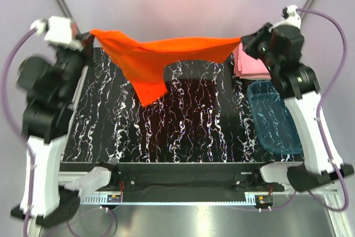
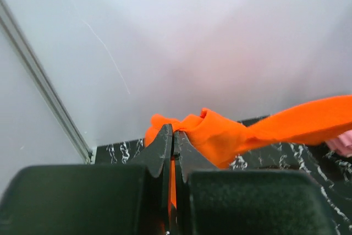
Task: Fold and stack the t-shirts
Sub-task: Flatten the tshirt out
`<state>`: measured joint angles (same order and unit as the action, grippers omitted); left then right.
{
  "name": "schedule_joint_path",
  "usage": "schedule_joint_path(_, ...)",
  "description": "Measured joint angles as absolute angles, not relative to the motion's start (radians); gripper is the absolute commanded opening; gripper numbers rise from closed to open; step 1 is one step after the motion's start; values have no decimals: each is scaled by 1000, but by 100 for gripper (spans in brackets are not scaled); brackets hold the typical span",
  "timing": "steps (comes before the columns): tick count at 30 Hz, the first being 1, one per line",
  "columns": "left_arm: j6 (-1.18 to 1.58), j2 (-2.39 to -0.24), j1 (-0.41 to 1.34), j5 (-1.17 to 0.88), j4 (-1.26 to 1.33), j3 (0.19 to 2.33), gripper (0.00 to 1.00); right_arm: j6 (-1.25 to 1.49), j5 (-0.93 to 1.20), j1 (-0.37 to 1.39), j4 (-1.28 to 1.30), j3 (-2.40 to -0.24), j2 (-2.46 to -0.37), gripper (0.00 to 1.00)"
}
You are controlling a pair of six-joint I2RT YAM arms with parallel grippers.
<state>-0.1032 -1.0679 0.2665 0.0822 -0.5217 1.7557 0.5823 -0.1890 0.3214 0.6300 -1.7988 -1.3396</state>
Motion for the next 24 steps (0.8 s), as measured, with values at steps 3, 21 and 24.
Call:
schedule_joint_path(3,-78,-915,266,66,-480,1678,0,587,-171,321,634,-1731,-1219,0)
schedule_joint_path(21,74,-593,266,-144,-361,1557,0,686,-147,321,637,-1572,-829,0)
schedule_joint_path(24,7,-629,266,-115,-322,1488,0,685,-155,321,594,-1531,-929,0)
